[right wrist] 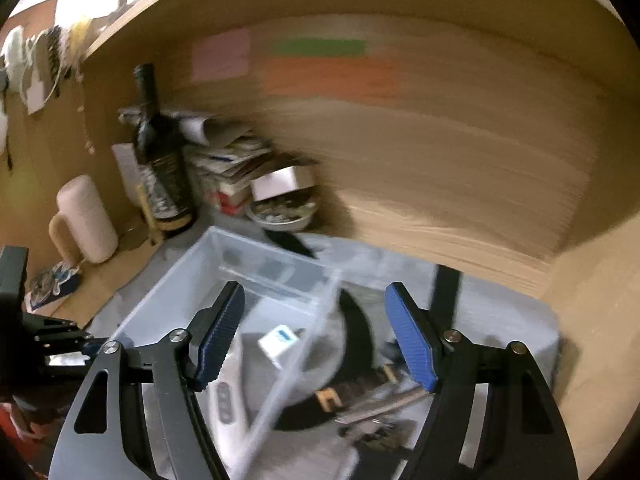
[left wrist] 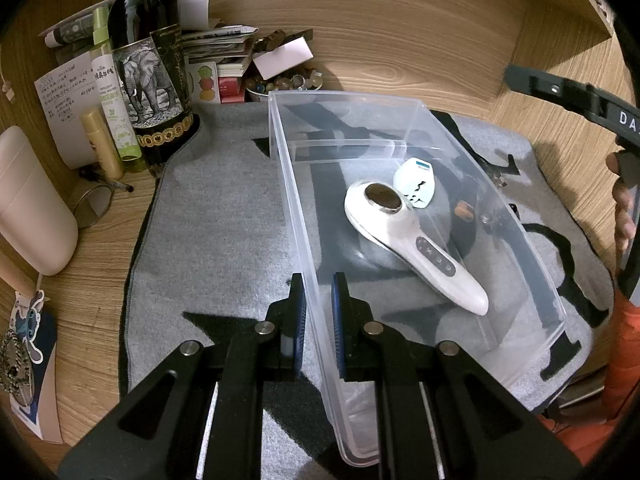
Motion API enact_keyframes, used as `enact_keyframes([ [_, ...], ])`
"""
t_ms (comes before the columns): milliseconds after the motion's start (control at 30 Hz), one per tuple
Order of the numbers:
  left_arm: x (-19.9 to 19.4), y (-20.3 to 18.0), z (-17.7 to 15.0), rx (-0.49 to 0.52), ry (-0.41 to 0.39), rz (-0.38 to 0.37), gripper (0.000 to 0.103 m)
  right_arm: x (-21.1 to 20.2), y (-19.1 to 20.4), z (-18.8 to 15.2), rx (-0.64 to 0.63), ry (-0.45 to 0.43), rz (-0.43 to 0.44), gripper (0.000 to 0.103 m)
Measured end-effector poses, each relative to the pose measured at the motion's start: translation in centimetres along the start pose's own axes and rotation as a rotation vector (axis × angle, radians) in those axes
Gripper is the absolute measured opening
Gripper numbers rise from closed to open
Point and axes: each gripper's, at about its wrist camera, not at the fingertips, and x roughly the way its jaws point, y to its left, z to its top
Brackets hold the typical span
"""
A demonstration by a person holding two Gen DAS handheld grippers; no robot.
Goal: Organize rigid objects
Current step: 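Grasp the dark bristle brush with the right tool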
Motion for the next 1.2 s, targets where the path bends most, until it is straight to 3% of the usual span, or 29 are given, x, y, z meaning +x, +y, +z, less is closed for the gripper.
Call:
enact_keyframes([
  [300,0.0,0.0,0.0,0.000,0.000,0.000,0.012,0.6,-4.5,-3.5,0.093,0.081,-0.093,0.070],
  [600,0.0,0.1,0.0,0.002,0.000,0.000,0.012,3.3,-6.2,-8.9,0.163,0.225,-0.078,0.070],
  [800,-0.1,0.2,0.0,0.001,0.001,0.002,0.012,4.6,-6.4,-10.6,0.174,0.272,-0.055,0.069],
  [867,-0.1,0.2,0.0,0.002,0.001,0.002,0.012,5.0,-6.5,-10.9,0.177,0.281,-0.044,0.063],
  [933,-0.1,0.2,0.0,0.002,0.001,0.002,0.012,5.4,-6.5,-11.1,0.179,0.296,-0.027,0.048],
  [1033,-0.1,0.2,0.0,0.002,0.001,0.002,0.012,5.4,-6.4,-11.2,0.173,0.291,-0.012,0.034],
  [1200,-0.1,0.2,0.0,0.002,0.001,0.001,0.012,4.8,-5.9,-11.1,0.144,0.277,-0.011,0.031],
])
